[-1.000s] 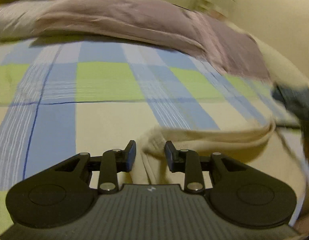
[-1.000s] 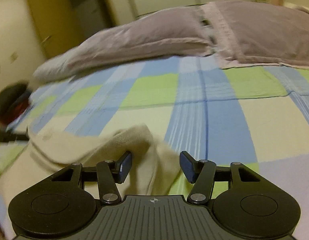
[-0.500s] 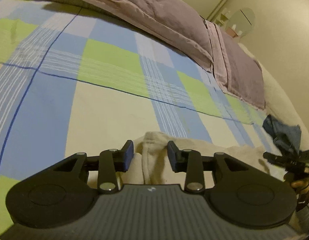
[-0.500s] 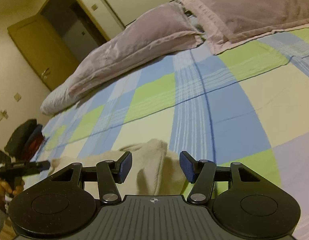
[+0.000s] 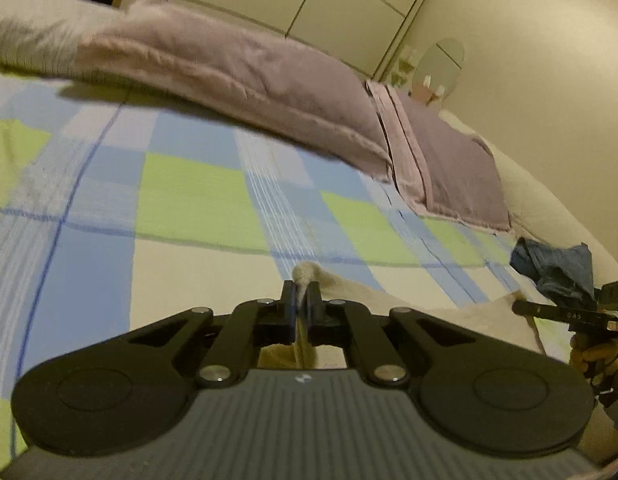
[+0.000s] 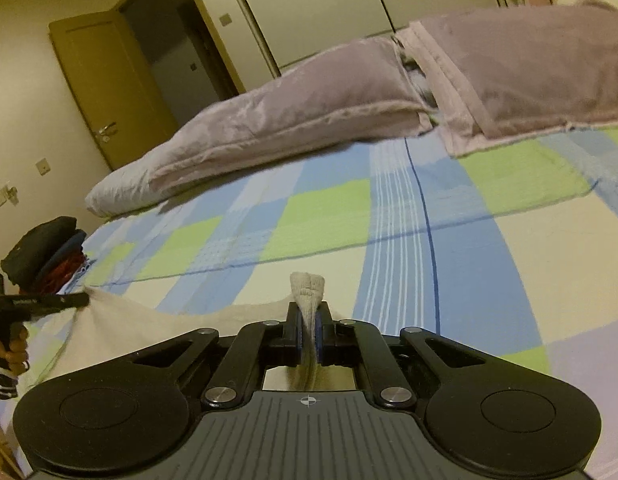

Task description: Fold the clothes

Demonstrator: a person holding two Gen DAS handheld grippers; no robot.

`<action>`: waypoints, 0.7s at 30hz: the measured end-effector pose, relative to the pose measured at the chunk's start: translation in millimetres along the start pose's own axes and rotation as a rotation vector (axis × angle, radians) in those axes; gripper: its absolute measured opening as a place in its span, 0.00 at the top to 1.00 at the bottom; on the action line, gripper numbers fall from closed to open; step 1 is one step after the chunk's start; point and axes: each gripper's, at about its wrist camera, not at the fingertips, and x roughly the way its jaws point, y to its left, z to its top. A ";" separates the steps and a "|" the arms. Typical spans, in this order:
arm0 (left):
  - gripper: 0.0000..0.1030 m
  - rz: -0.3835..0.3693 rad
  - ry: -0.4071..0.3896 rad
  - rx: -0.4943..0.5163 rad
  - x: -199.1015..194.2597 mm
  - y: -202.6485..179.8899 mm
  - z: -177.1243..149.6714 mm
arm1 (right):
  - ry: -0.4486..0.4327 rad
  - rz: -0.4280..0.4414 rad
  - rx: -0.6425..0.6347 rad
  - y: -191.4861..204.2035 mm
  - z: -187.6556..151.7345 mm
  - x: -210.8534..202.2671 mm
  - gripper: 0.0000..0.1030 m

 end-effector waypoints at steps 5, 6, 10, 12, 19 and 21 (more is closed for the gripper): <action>0.98 0.045 0.024 -0.017 12.0 5.2 2.1 | -0.044 -0.012 0.029 -2.8 11.9 4.2 0.96; 0.98 0.065 0.046 -0.012 17.4 6.5 -0.3 | -0.022 -0.028 0.024 -3.6 12.7 10.0 0.96; 0.95 0.159 0.119 0.003 40.3 9.5 -11.8 | 0.074 -0.104 0.019 -7.0 12.3 34.6 0.95; 0.87 0.188 0.102 0.004 37.5 8.1 -13.6 | 0.124 -0.156 0.036 -9.0 7.4 47.4 0.95; 0.86 0.253 -0.006 0.091 1.6 -37.1 -3.4 | -0.023 -0.331 -0.054 40.2 5.2 9.5 0.64; 0.85 0.220 0.023 0.144 9.7 -58.3 -3.0 | -0.037 -0.300 -0.140 63.0 4.8 8.9 0.64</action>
